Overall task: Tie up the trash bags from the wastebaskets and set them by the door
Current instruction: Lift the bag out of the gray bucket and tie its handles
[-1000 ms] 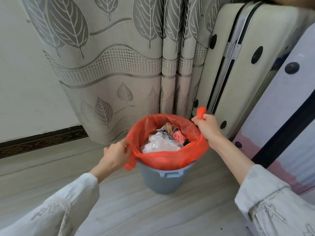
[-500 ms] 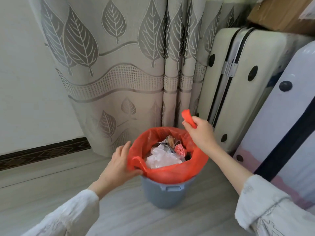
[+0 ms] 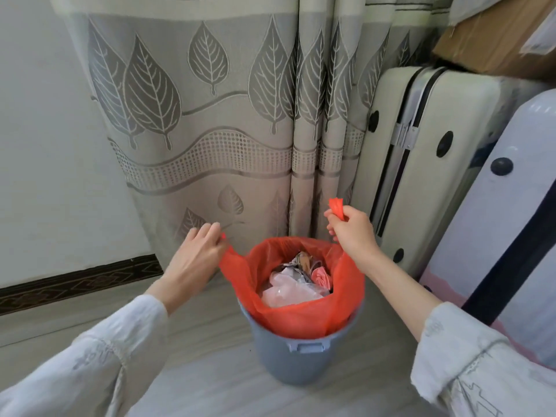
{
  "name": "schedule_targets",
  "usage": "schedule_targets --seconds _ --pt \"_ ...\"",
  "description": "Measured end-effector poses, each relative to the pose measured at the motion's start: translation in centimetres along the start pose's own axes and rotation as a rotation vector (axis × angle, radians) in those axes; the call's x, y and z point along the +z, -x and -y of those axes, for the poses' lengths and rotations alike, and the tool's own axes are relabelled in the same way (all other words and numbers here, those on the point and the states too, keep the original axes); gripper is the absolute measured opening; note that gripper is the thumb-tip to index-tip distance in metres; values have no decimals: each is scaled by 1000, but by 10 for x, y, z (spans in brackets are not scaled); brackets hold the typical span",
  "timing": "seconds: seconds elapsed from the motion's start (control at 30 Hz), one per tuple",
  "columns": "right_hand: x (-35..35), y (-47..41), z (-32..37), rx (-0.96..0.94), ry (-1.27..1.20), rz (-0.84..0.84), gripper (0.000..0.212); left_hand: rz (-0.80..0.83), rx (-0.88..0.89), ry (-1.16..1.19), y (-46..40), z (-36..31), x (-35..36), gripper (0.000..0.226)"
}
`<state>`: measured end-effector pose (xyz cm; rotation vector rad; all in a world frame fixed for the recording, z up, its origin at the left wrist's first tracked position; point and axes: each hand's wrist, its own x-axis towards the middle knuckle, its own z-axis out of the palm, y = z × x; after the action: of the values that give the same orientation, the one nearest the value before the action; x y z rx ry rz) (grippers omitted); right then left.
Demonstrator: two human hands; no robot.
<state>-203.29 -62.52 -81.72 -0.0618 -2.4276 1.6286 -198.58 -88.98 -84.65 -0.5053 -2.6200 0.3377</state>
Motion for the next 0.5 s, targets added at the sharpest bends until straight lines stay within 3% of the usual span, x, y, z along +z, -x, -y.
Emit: schedule_targets --seconds 0.07,0.17,0.23,0.33,0.43,0.5 --pt "1 -11 19 52 -203 -6 19 -117 121 -61 -22 2 -28 3" --pt "-1 -16 38 56 -308 14 17 -199 154 -30 -43 -7 -48 28" --pt "-3 -15 42 71 -390 52 19 -131 77 311 -49 -15 -43 30" --pt "-8 -10 41 68 -389 93 22 -82 -251 910 -53 -24 -32 20" --pt "-21 -3 45 -26 -424 106 22 -183 -547 1371 -55 -30 -32 36" --pt "-30 0 46 -76 -489 74 30 -352 -630 1481 -52 -25 -31 37"
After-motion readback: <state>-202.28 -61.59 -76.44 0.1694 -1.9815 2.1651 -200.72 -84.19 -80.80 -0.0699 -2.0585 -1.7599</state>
